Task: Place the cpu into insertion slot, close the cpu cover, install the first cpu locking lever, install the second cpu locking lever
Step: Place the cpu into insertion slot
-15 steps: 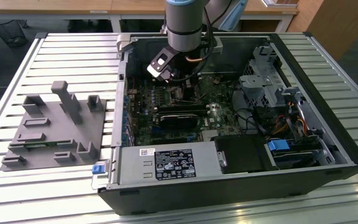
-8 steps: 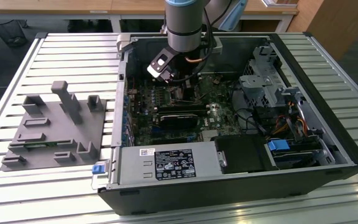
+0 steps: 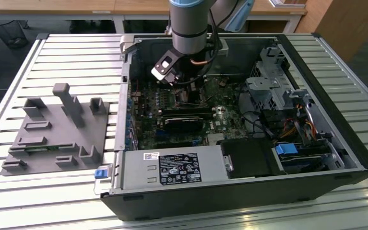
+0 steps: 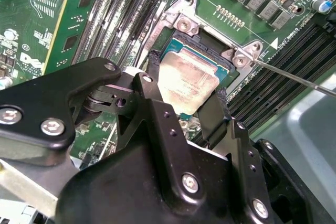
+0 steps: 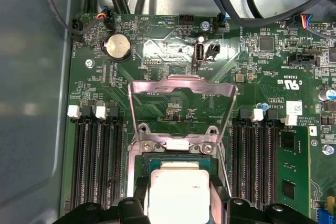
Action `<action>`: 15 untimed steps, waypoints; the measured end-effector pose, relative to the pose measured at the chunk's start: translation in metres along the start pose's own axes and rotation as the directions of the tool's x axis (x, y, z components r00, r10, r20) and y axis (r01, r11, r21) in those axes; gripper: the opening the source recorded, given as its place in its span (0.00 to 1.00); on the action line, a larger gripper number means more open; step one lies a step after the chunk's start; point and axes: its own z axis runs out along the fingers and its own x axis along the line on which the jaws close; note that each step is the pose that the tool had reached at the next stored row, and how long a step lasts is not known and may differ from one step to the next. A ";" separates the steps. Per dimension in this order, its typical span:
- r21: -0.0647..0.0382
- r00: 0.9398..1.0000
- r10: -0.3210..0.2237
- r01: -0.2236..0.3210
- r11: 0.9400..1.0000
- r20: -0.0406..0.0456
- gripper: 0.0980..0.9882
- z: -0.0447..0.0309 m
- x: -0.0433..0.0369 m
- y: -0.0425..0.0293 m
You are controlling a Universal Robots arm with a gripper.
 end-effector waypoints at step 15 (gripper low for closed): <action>0.000 1.000 0.000 0.000 1.000 0.000 0.50 0.0035 0.0001 -0.0003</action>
